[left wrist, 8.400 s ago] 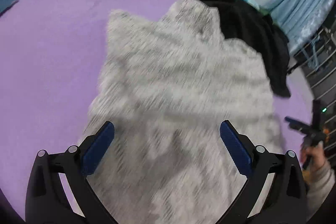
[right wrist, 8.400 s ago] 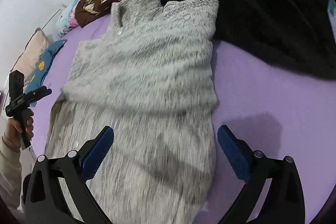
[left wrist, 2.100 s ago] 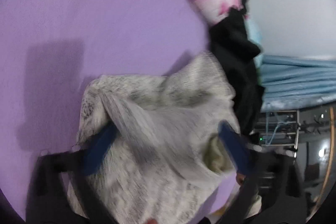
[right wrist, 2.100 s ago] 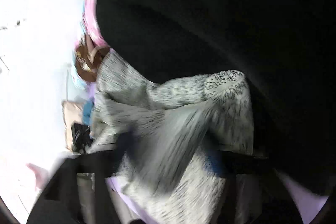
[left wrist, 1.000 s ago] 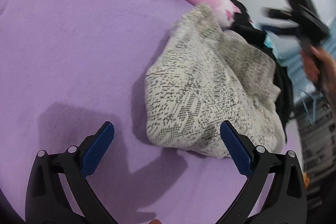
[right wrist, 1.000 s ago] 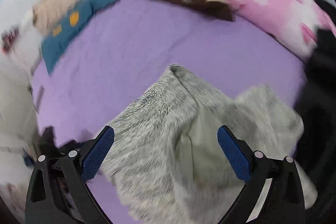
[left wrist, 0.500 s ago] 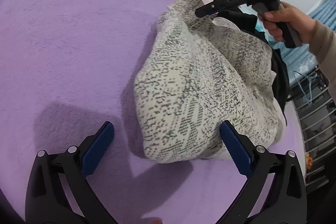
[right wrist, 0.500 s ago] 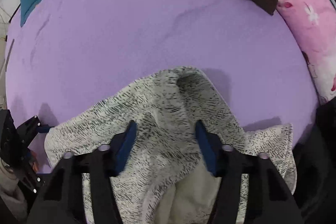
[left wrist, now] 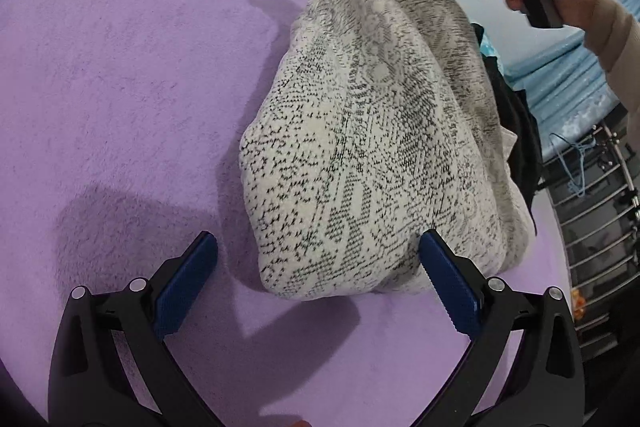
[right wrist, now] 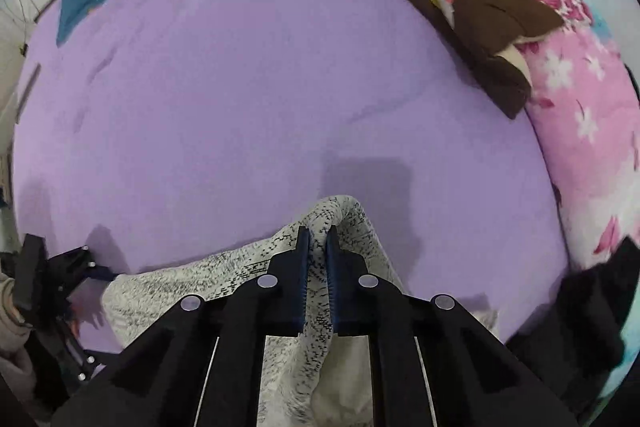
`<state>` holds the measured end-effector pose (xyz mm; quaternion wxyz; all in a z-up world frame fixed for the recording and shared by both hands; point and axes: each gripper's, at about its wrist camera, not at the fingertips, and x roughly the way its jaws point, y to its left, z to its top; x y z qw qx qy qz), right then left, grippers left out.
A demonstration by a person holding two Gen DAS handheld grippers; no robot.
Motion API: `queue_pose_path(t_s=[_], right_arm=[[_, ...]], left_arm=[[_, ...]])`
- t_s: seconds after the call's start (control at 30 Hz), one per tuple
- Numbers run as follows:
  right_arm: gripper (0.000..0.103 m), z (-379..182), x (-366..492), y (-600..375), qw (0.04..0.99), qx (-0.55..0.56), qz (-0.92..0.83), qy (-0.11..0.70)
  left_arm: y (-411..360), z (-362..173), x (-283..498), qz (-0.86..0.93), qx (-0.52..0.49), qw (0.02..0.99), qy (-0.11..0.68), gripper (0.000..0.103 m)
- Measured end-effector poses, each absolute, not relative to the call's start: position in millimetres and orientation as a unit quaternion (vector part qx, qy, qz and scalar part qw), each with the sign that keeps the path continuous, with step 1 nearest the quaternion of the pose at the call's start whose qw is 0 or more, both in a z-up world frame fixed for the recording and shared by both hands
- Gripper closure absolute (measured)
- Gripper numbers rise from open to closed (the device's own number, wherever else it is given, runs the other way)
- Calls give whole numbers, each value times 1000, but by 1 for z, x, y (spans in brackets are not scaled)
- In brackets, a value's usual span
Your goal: Fold large clothes
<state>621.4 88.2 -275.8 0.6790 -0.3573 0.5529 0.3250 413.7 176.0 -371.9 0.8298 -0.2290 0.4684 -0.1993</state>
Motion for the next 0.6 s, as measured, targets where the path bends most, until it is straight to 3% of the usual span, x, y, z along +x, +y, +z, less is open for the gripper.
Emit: queue_pose_path(t_s=[0.13,0.2,0.27,0.3,0.43,0.6], right_arm=[[88,-341,629,74,666,-380,250,591],[80,-338,626,62,681,-370,249,580],[37,-314,620,47,703,-343,272,560],[8,-301,616,38,714,-331,285,547],[6,-253,598,-26,720,-318,320,527],[6,-258,577,-108,676,-379,300,557]], left_arm=[[176,-372,414,-198,-226,830,470,6],[175,-373,414,-197,-225,831,470,6],[175,-374,413,-196,-226,830,470,6],[175,-374,413,-195,-227,830,470,6],[176,-375,414,-193,-227,831,470,6],[173,-376,415,-190,-230,832,468,6]])
